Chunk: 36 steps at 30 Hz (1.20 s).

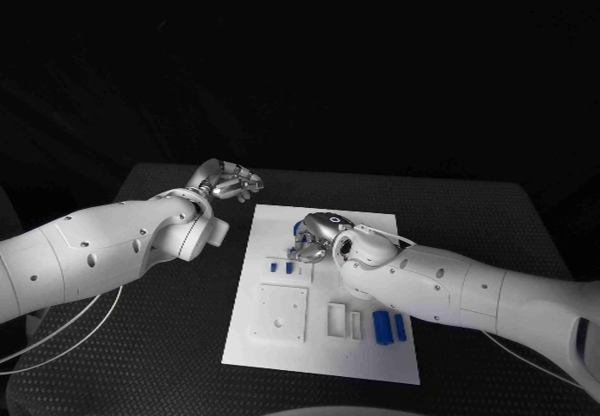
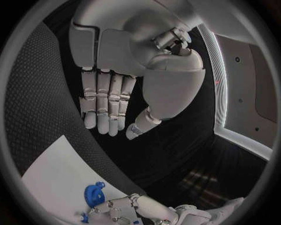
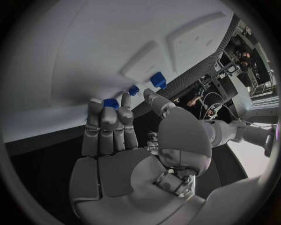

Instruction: Assemble the parts on the task board

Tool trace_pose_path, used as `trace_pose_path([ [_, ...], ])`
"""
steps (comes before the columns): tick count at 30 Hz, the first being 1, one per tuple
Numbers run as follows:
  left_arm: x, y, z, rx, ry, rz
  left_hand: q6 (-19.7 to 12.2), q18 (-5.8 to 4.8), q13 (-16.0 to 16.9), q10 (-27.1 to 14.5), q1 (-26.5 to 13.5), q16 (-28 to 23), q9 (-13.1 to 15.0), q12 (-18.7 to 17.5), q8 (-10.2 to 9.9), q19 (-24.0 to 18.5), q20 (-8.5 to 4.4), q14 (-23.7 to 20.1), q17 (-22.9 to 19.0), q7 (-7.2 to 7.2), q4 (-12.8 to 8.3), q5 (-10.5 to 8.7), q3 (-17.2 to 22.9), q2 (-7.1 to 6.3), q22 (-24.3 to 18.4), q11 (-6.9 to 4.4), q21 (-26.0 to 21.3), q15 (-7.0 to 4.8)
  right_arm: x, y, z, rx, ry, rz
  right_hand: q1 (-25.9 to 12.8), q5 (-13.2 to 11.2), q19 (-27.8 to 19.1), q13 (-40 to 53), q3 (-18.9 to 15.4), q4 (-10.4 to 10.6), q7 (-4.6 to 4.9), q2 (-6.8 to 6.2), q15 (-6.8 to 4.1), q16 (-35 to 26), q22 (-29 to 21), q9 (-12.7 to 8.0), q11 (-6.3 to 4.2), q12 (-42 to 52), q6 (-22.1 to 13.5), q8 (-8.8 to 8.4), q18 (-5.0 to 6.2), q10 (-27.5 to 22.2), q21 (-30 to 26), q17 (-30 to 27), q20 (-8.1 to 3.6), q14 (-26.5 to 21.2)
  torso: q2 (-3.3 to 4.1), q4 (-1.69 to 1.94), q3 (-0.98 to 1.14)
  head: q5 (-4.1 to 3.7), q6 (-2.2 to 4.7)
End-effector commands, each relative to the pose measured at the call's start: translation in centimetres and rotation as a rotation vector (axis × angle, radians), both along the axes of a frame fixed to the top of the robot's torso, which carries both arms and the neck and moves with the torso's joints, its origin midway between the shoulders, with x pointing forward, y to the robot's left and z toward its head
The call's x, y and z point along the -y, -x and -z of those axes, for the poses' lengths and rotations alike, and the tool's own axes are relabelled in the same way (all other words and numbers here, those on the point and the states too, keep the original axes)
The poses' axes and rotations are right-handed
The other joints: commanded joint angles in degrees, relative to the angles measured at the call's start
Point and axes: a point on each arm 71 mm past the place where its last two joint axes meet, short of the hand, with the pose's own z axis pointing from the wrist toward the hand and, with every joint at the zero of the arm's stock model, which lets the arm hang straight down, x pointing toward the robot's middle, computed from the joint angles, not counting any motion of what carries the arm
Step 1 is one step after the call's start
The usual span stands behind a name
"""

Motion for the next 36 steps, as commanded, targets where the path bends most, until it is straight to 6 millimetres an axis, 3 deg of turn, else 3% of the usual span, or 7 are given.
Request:
trace_pose_path([
  [1, 0.23, -0.02, -0.22, 0.007, 0.002, 0.009, -0.4, 1.08, -0.1, 0.0, -0.2, -0.3, 0.0, -0.4, 0.2, 0.1, 0.45, -0.1, -0.1, 0.18, 0.2, -0.24, 0.3, -0.02, 0.1, 0.48, -0.2, 0.46, -0.08, 0.03, 0.21, -0.008, 0.04, 0.005, -1.4, 1.8, -0.1, 0.2, -1.3, 0.3, 0.76, -0.19, 0.02, 0.2, 0.7, 0.1, -0.07, -0.4, 0.9, -0.36, -0.42, 0.2, 0.3, -0.1, -0.03, 0.1, 0.01, -0.02, 0.04, 0.07, -0.06],
  [5, 0.19, -0.02, -0.22, 0.007, 0.001, 0.008, -0.4, 1.08, -0.1, 0.0, -0.2, -0.3, 0.0, -0.4, 0.2, 0.1, 0.46, -0.1, -0.1, 0.18, 0.2, -0.24, 0.3, -0.03, 0.1, 0.49, -0.2, 0.46, -0.16, -0.04, 0.26, -0.005, 0.053, 0.004, -3.0, 4.0, -0.3, 0.4, -3.1, 0.7, 0.74, -0.2, -0.01, 0.2, 0.7, 0.3, -0.1, -0.6, 0.8, -0.5, -0.42, 0.1, 0.2, -0.1, -0.17, 0.0, -0.01, -0.05, 0.04, 0.09, -0.1],
  [9, 0.2, -0.02, -0.22, 0.007, 0.001, 0.008, -0.4, 1.08, -0.1, 0.0, -0.3, -0.3, 0.0, -0.4, 0.2, 0.1, 0.46, -0.1, -0.1, 0.18, 0.2, -0.24, 0.3, -0.02, 0.1, 0.49, -0.2, 0.46, -0.35, -0.07, 0.29, -0.004, 0.056, 0.001, -2.8, 4.1, -0.3, 0.5, -3.2, 0.5, 0.71, 0.03, -0.03, 0.3, 0.7, 0.3, -0.13, -0.6, 0.9, -0.5, -0.42, 0.1, 0.2, -0.1, -0.25, 0.0, 0.03, -0.07, 0.03, 0.12, -0.14],
  [11, 0.22, -0.02, -0.22, 0.007, 0.002, 0.009, -0.4, 1.08, -0.1, 0.0, -0.3, -0.3, 0.0, -0.4, 0.3, 0.1, 0.46, -0.1, -0.1, 0.18, 0.3, -0.24, 0.3, -0.02, 0.1, 0.49, -0.2, 0.47, -0.48, -0.06, 0.3, -0.003, 0.056, -0.002, -2.3, 3.3, -0.3, 0.5, -3.1, 0.3, 0.69, 0.36, -0.05, 0.3, 0.7, 0.4, -0.15, -0.6, 0.9, -0.53, -0.42, 0.1, 0.2, -0.1, -0.32, 0.0, 0.04, -0.04, 0.04, 0.12, -0.1],
  [15, 0.24, -0.02, -0.22, 0.007, 0.002, 0.01, -0.4, 1.08, -0.1, 0.0, -0.3, -0.3, 0.0, -0.4, 0.3, 0.1, 0.46, -0.1, -0.1, 0.18, 0.3, -0.24, 0.3, -0.01, 0.1, 0.49, -0.2, 0.47, -0.62, -0.04, 0.35, 0.001, 0.06, -0.005, 0.1, -1.8, -0.2, 0.8, -0.4, 0.4, 0.68, 0.95, -0.06, 0.3, 0.7, 0.5, -0.24, -0.7, 1.2, -0.67, -0.42, 0.3, 0.1, -0.2, -0.38, 0.0, 0.02, -0.01, 0.03, 0.1, -0.13],
  [24, 0.21, -0.01, -0.22, 0.006, 0.002, 0.01, -0.5, 1.08, -0.1, 0.0, -0.4, -0.3, 0.0, -0.4, 0.3, 0.1, 0.48, -0.1, -0.1, 0.19, 0.4, -0.23, 0.3, 0.04, 0.1, 0.49, -0.2, 0.48, -0.65, -0.13, 0.46, -0.001, 0.073, -0.006, 3.3, -2.2, -0.1, 1.1, 3.3, -0.2, 0.62, 1.08, -0.07, 0.4, 0.7, 0.7, -0.22, -0.9, 1.4, -0.77, -0.42, 0.5, 0.3, -0.3, -0.32, 0.0, 0.01, -0.04, 0.03, 0.24, -0.22],
  [36, 0.25, 0.03, -0.36, 0.005, 0.003, 0.012, -0.5, 1.08, -0.2, 0.0, -0.5, -0.3, 0.0, -0.4, 0.3, 0.1, 0.49, 0.0, -0.1, 0.19, 0.6, -0.24, 0.3, 0.05, 0.2, 0.49, -0.3, 0.49, -0.99, -0.11, 0.67, 0.0, 0.087, 0.0, 2.9, -2.1, -0.2, 1.2, 3.6, -0.3, 0.69, 0.54, 0.04, 0.4, 0.8, 0.8, -0.14, -1.0, 1.4, -0.83, -0.42, 0.6, 0.4, -0.3, -0.06, 0.0, 0.07, -0.01, 0.01, 0.28, -0.42],
])
